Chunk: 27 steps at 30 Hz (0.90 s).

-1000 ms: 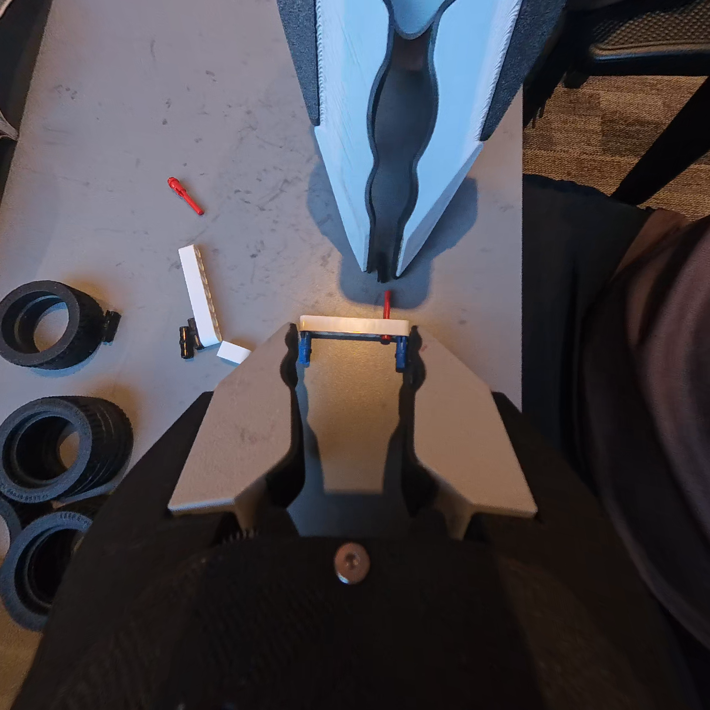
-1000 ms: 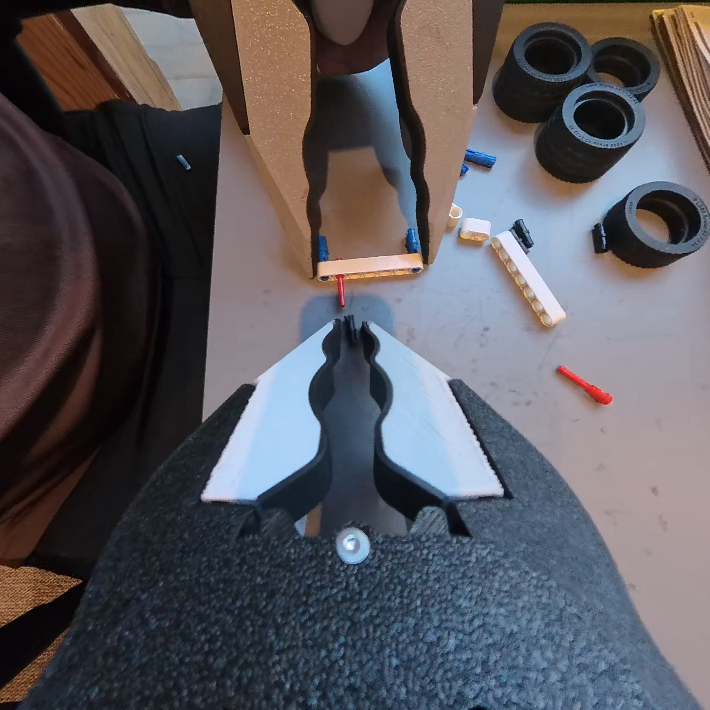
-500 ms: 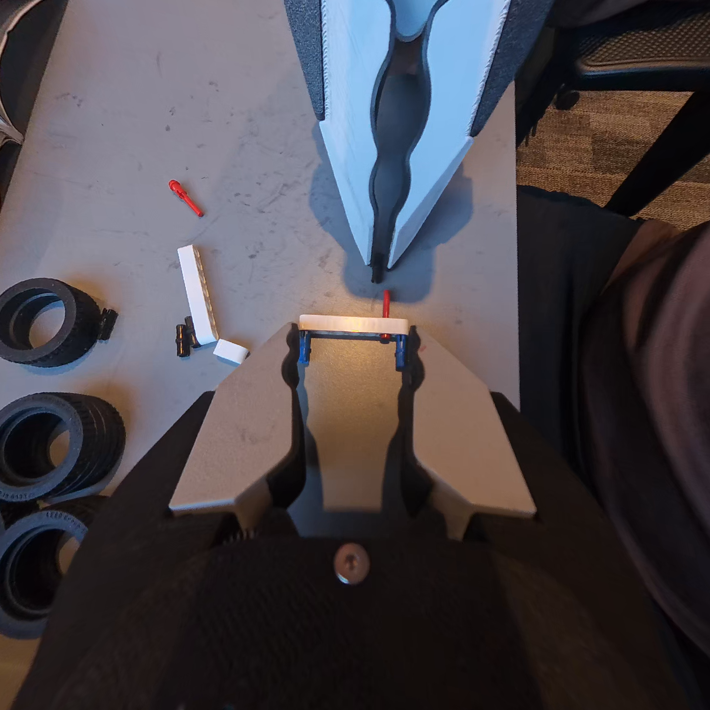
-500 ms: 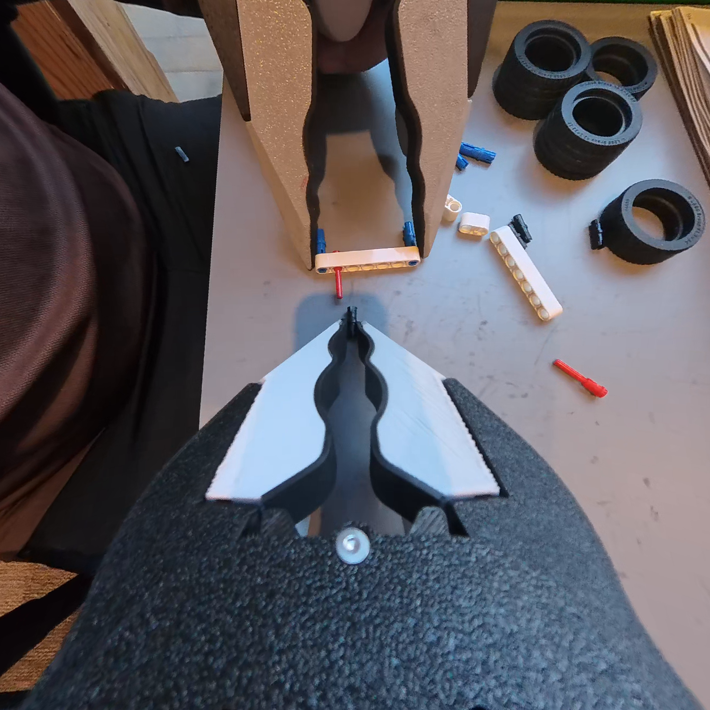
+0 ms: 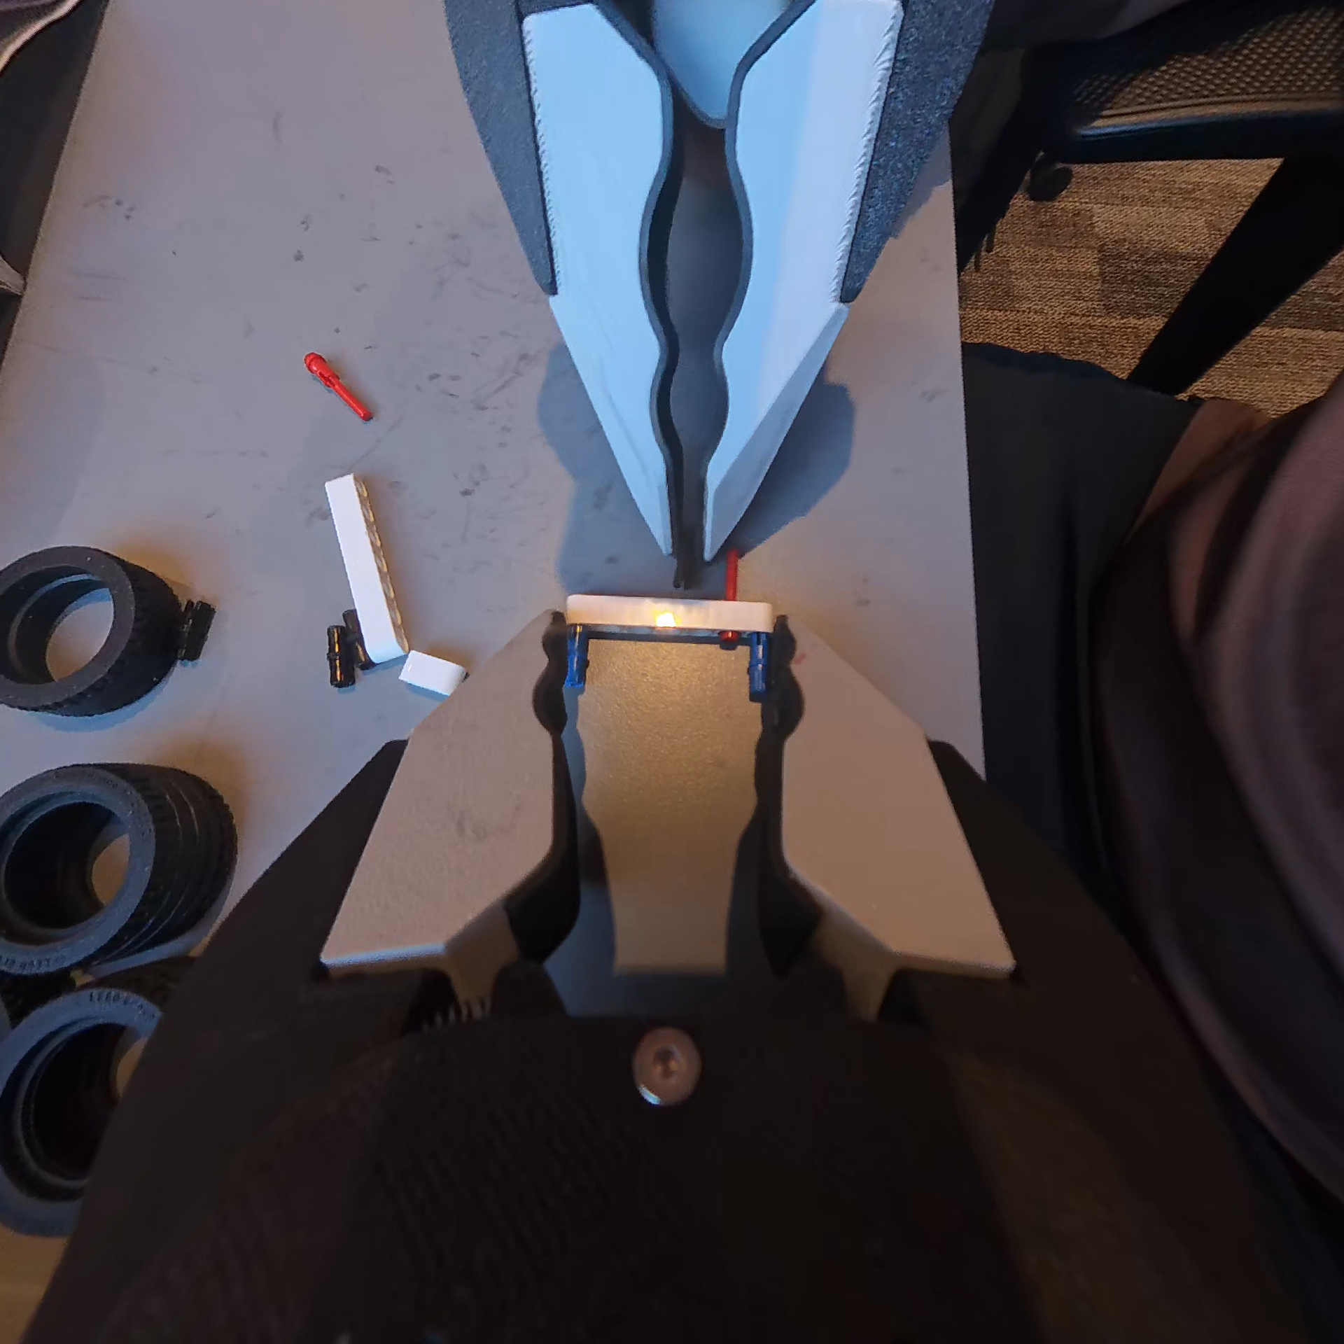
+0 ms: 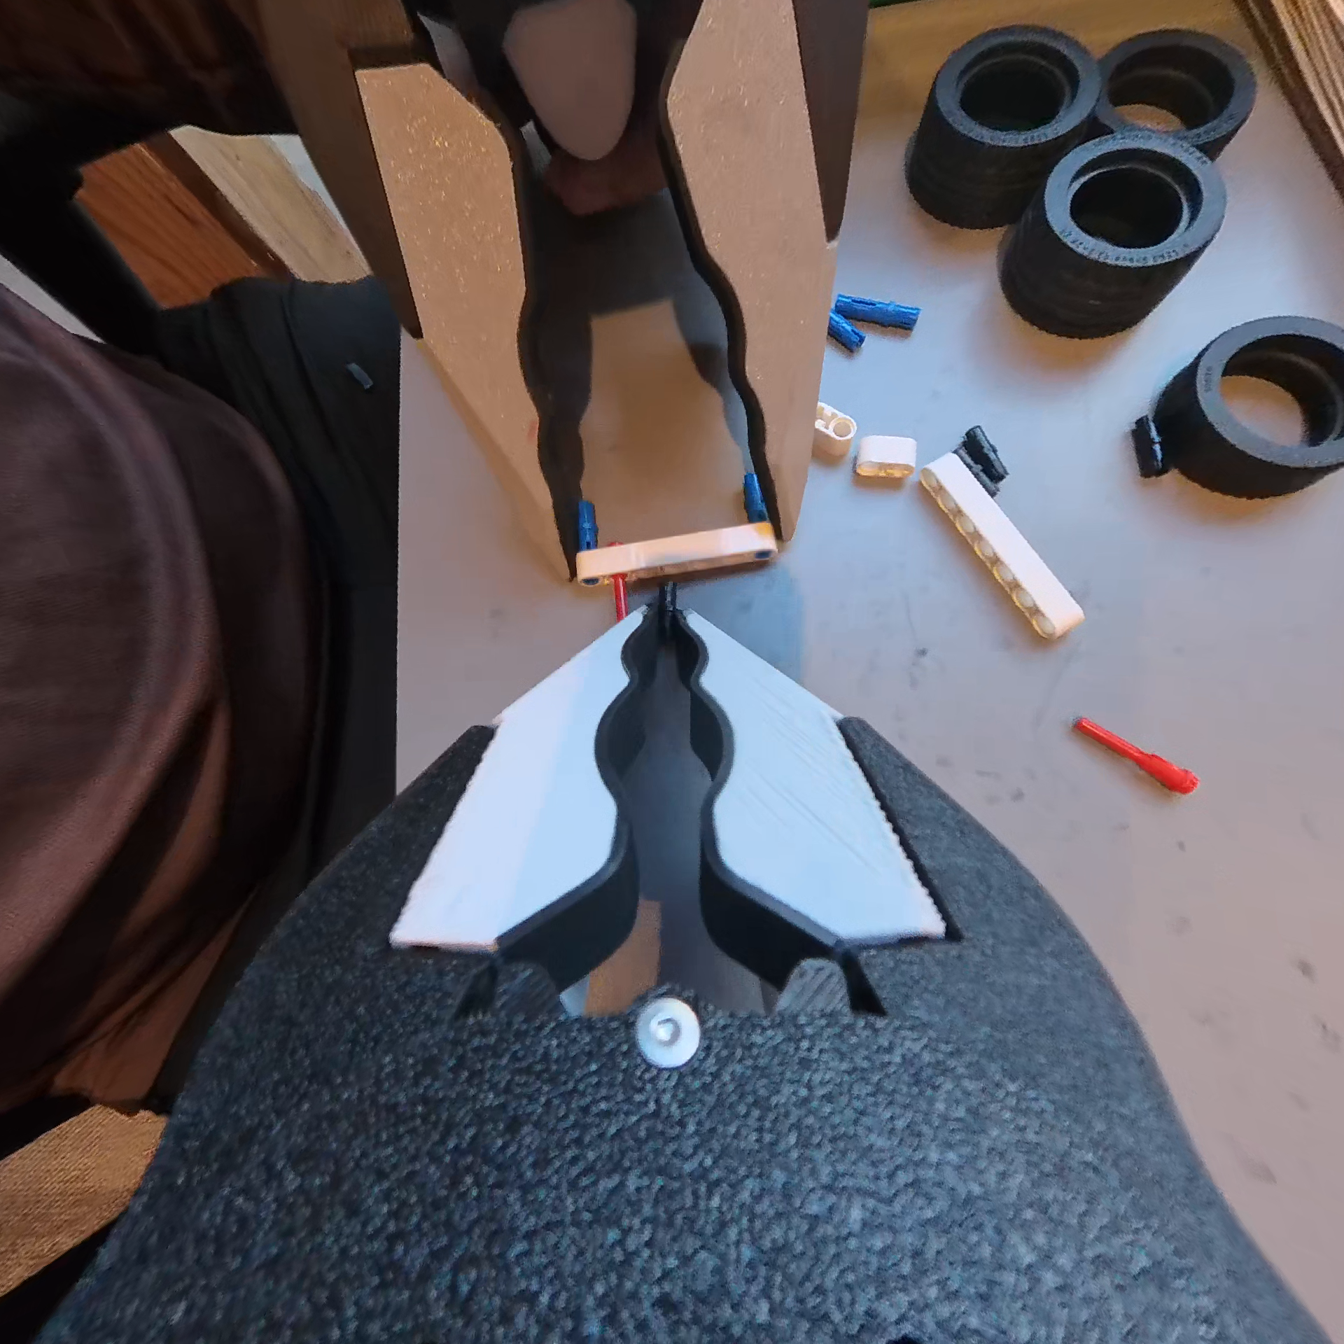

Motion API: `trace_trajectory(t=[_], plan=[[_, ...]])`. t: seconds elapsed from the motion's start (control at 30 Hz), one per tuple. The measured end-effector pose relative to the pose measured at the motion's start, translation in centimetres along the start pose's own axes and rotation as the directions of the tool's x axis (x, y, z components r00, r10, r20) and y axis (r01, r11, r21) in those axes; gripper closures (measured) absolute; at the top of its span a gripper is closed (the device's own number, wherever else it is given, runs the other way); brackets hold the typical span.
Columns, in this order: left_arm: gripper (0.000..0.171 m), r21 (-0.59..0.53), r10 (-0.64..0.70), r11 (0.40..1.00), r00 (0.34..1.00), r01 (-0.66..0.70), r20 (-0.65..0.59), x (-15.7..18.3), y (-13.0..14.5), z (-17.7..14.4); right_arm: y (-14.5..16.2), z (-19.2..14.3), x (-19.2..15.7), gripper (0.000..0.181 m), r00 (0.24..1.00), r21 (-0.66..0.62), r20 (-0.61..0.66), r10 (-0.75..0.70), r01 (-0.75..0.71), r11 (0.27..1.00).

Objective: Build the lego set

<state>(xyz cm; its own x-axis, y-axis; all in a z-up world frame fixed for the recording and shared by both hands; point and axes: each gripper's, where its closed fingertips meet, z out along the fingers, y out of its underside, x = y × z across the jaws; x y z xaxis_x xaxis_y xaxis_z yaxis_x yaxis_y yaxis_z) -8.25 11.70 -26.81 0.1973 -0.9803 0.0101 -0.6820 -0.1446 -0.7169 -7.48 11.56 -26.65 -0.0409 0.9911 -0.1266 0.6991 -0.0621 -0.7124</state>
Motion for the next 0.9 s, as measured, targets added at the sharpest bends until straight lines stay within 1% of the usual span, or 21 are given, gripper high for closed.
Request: trace_trajectory(t=[0.3, 0.6, 0.67, 0.73, 0.8, 0.83, 0.9], plan=[[0.118, 0.000, 0.012, 1.000, 1.000, -0.012, -0.011, 0.1, -0.1, 0.2, 0.0, 0.3, -0.4, 0.178, 0.998, -0.012, 0.060, 0.026, -0.026, 1.000], [0.118, 0.001, 0.044, 0.999, 0.999, -0.044, -0.017, 0.3, -0.3, 0.3, 0.1, 0.1, -0.6, 0.177, 0.989, -0.062, 0.130, 0.073, -0.066, 0.996], [0.118, 0.009, 0.093, 0.996, 0.996, -0.093, 0.006, 0.3, -0.5, 0.2, 0.1, 0.1, -0.6, 0.177, 0.987, -0.065, 0.137, 0.080, -0.071, 0.995], [0.118, 0.015, 0.187, 0.982, 0.981, -0.188, 0.060, 0.3, -0.8, 0.1, 0.1, 0.0, -0.7, 0.177, 0.985, -0.062, 0.147, 0.094, -0.086, 0.994], [0.118, 0.016, 0.283, 0.958, 0.951, -0.287, 0.123, 0.3, -1.1, -0.1, 0.1, -0.2, -0.8, 0.177, 0.982, -0.049, 0.156, 0.108, -0.102, 0.994], [0.118, 0.015, 0.315, 0.947, 0.938, -0.320, 0.146, 0.4, -1.2, -0.1, 0.0, -0.3, -0.8, 0.177, 0.980, -0.040, 0.163, 0.116, -0.111, 0.993], [0.118, 0.017, 0.338, 0.938, 0.926, -0.345, 0.166, 0.4, -1.3, -0.2, 0.0, -0.4, -0.9, 0.177, 0.976, -0.026, 0.175, 0.131, -0.128, 0.991]])
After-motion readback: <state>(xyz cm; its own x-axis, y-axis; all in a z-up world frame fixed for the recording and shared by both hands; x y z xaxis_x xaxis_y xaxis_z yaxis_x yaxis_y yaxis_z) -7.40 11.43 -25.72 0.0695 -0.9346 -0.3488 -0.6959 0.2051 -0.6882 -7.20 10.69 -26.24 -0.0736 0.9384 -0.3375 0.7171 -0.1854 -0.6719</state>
